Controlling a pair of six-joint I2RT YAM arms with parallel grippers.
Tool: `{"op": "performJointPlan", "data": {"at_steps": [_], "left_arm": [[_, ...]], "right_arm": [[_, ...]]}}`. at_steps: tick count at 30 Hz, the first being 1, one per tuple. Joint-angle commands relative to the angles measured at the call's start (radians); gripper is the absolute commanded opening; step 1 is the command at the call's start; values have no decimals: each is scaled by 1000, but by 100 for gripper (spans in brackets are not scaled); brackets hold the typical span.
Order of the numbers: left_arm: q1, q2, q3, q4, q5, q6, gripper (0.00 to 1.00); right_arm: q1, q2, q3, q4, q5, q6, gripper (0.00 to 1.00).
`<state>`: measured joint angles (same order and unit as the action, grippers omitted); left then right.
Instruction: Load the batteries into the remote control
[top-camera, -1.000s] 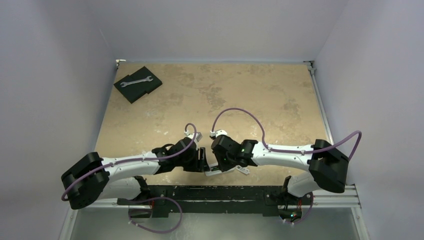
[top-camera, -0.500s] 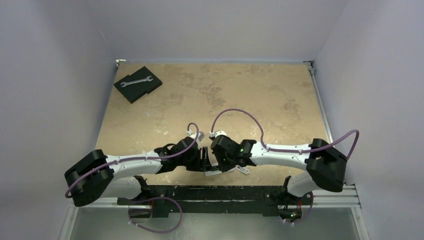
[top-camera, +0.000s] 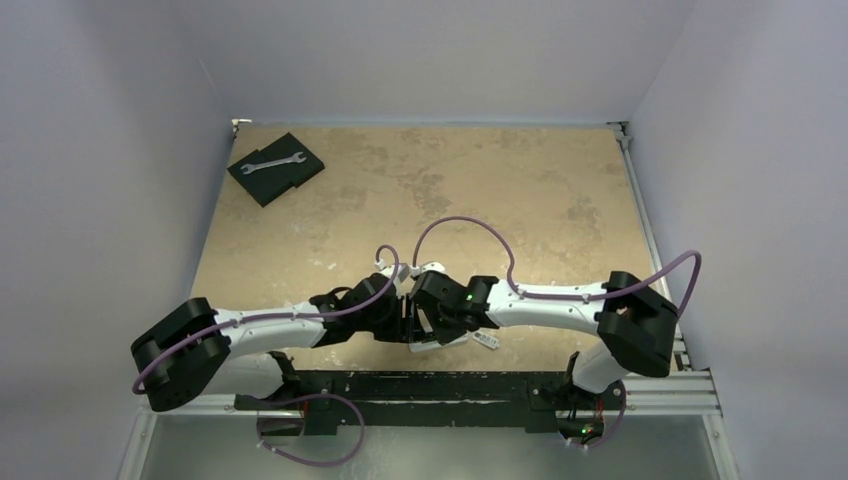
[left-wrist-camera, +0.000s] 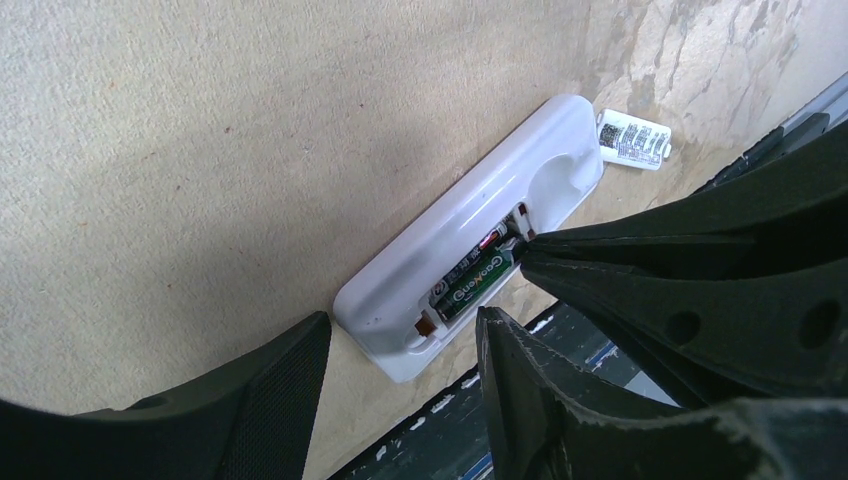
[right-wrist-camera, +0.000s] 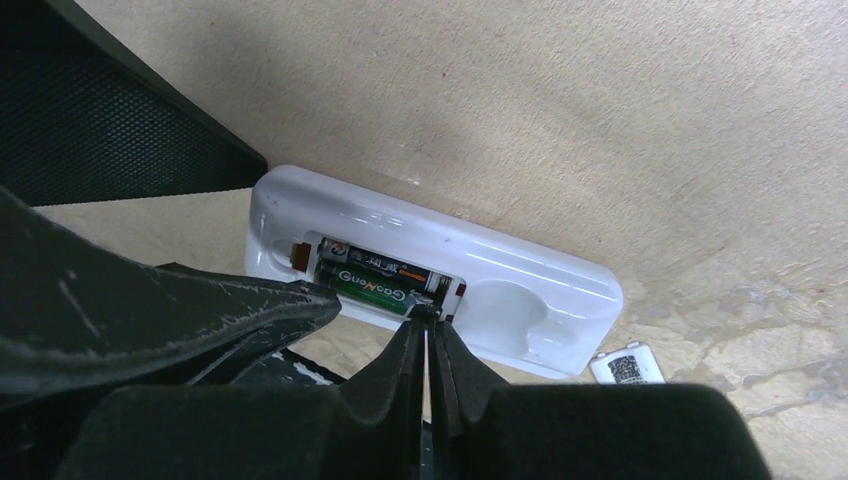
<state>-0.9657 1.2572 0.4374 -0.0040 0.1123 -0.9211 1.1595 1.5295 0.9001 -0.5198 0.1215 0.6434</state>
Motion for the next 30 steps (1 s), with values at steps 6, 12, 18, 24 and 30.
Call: {"op": "performJointPlan", "data": {"at_steps": [6, 12, 18, 24, 30], "left_arm": [[-7, 12, -18, -31, -12, 33, 56], [-7, -24, -27, -65, -39, 51, 56], [-7, -93, -36, -116, -79, 71, 56], [-7, -160, -61, -135, -87, 76, 56], [-7, -204, -65, -162, -87, 97, 56]], "right_arm": [[23, 115, 76, -22, 51, -2, 16], [26, 170, 127, -60, 45, -6, 20], [26, 232, 176, -103, 42, 0, 22], [26, 264, 230, -148, 32, 26, 23], [26, 265, 301, -207, 64, 41, 23]]}}
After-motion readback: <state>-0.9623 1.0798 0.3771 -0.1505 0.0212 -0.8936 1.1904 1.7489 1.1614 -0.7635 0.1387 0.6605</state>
